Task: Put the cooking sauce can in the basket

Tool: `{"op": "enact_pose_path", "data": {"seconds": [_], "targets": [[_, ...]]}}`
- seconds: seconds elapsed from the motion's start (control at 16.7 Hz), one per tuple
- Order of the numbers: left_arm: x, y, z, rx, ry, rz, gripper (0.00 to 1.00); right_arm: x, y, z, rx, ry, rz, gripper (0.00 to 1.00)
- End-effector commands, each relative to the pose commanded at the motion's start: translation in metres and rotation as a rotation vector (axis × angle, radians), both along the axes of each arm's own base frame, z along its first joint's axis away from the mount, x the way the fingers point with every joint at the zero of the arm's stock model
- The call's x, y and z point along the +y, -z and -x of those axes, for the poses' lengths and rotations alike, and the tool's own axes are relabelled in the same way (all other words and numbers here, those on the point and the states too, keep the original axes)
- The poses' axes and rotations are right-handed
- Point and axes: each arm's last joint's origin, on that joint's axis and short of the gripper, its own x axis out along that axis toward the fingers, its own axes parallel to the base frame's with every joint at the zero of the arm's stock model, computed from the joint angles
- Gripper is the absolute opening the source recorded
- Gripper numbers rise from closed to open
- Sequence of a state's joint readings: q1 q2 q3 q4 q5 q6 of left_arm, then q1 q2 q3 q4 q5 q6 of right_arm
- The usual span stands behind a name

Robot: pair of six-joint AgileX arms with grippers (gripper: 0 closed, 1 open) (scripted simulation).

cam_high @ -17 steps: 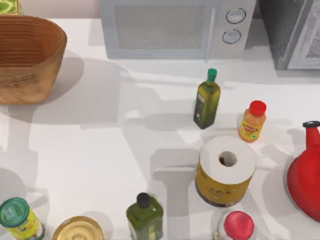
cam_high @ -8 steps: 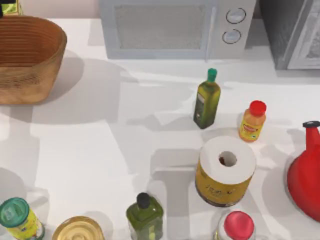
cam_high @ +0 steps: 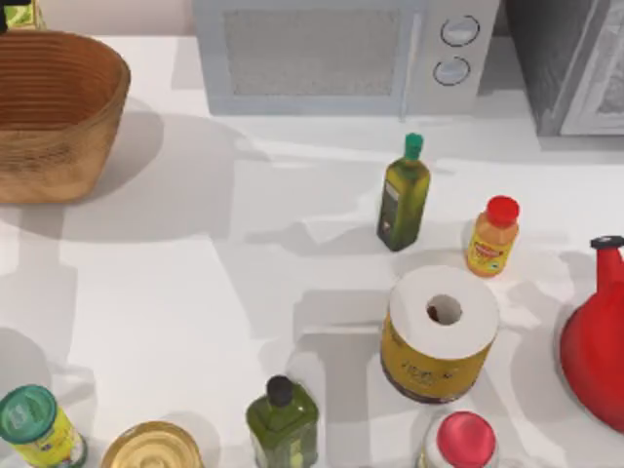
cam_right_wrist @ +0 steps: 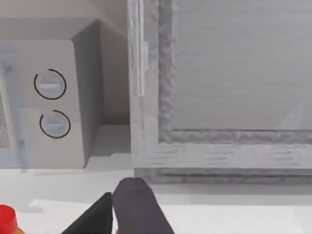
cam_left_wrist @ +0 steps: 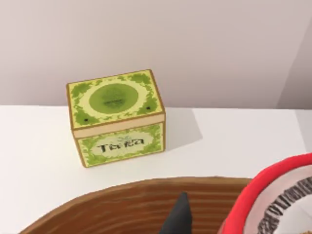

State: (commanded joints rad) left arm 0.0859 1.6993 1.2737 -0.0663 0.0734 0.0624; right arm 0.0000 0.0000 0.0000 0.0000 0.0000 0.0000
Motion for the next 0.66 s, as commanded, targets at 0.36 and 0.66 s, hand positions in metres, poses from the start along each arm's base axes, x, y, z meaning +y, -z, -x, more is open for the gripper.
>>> {"op": "enact_pose_path", "data": {"seconds": [0.36, 0.66], "targets": [[0.0000, 0.0000, 0.0000, 0.000, 0.000, 0.000, 1.00, 0.0000, 0.0000, 0.0000, 0.000, 0.000, 0.000, 1.00], [0.0000, 0.0000, 0.0000, 0.000, 0.000, 0.000, 1.00, 0.0000, 0.0000, 0.0000, 0.000, 0.000, 0.000, 1.00]]}}
